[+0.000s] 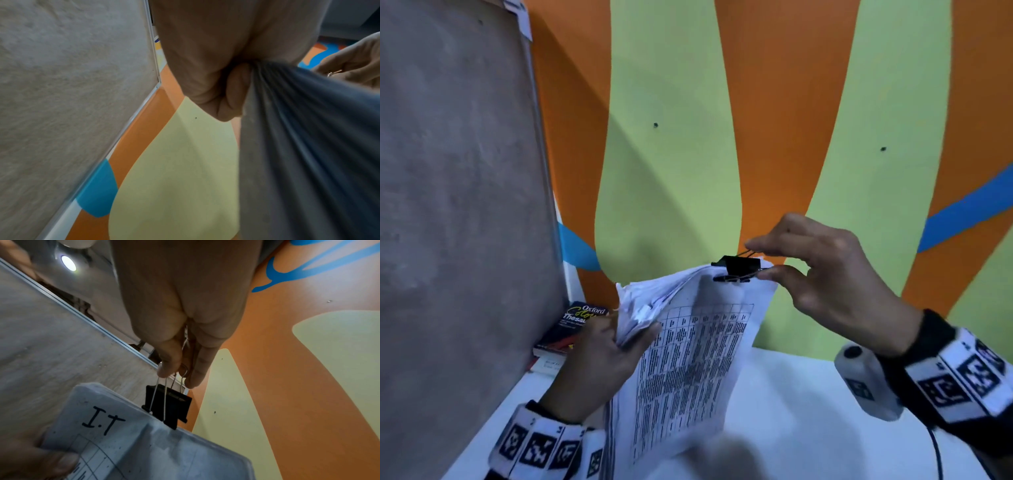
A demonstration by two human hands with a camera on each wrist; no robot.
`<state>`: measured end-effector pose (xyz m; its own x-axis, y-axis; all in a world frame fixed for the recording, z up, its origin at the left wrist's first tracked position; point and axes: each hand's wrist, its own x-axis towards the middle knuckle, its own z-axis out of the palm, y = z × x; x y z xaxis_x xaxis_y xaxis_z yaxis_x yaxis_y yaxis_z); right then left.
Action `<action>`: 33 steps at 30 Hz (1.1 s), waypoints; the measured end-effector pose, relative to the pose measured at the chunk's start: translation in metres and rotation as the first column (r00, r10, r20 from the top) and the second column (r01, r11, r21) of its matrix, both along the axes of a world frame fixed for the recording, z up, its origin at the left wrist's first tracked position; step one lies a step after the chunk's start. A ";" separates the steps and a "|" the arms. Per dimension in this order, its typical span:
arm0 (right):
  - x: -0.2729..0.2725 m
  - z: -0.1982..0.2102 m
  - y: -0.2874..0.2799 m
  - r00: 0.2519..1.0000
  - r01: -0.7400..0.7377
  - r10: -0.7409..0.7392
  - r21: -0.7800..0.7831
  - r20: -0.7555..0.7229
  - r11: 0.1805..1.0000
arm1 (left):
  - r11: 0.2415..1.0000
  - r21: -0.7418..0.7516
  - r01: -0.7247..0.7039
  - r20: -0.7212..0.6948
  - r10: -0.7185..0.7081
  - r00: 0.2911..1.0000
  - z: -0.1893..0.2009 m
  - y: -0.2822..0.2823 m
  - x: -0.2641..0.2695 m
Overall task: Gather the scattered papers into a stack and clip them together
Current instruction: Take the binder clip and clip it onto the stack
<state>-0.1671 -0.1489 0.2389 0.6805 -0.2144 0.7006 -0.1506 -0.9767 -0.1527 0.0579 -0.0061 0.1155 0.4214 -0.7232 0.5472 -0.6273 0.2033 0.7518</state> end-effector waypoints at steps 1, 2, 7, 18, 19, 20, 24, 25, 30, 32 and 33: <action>-0.001 0.002 0.002 1.000 0.003 -0.003 -0.024 -0.028 1.000 | 1.000 -0.005 0.020 0.007 -0.020 1.000 0.002 0.000 -0.004; -0.002 0.003 0.003 0.999 0.002 -0.004 -0.040 -0.052 0.999 | 0.999 -0.012 0.040 0.015 -0.040 0.999 0.004 -0.001 -0.007; -0.006 0.010 0.009 0.991 0.003 -0.009 -0.050 -0.134 0.999 | 0.989 -0.017 0.148 0.097 -0.146 0.985 0.007 -0.001 -0.016; -0.004 0.016 0.011 0.972 -0.007 0.014 0.033 -0.233 0.999 | 0.969 -0.016 0.246 0.009 -0.246 0.969 0.009 -0.006 -0.016; -0.004 0.016 0.010 0.968 -0.003 0.013 0.040 -0.251 0.999 | 0.970 -0.012 0.244 -0.031 -0.244 0.969 0.007 -0.008 -0.015; -0.003 0.016 0.009 0.961 0.009 0.004 0.046 -0.275 0.999 | 0.968 -0.011 0.251 -0.062 -0.251 0.966 0.005 -0.010 -0.015; -0.003 0.011 0.005 0.930 0.070 -0.026 0.108 -0.367 0.992 | 0.970 0.020 0.243 -0.079 -0.240 0.968 0.000 -0.019 -0.012; -0.006 0.010 0.002 0.929 0.069 -0.013 0.141 -0.369 0.988 | 0.972 0.036 0.231 -0.087 -0.227 0.970 -0.001 -0.021 -0.012; -0.011 -0.001 -0.002 0.970 0.035 0.081 0.463 -0.229 0.886 | 0.973 0.005 0.232 -0.154 -0.228 0.961 0.001 -0.027 -0.018; -0.012 -0.006 -0.002 0.975 0.053 0.068 0.514 -0.214 0.856 | 0.969 0.007 0.247 -0.181 -0.242 0.953 0.000 -0.030 -0.022; -0.013 -0.007 -0.002 0.972 0.065 0.064 0.519 -0.226 0.852 | 0.967 0.003 0.256 -0.210 -0.249 0.945 0.000 -0.031 -0.023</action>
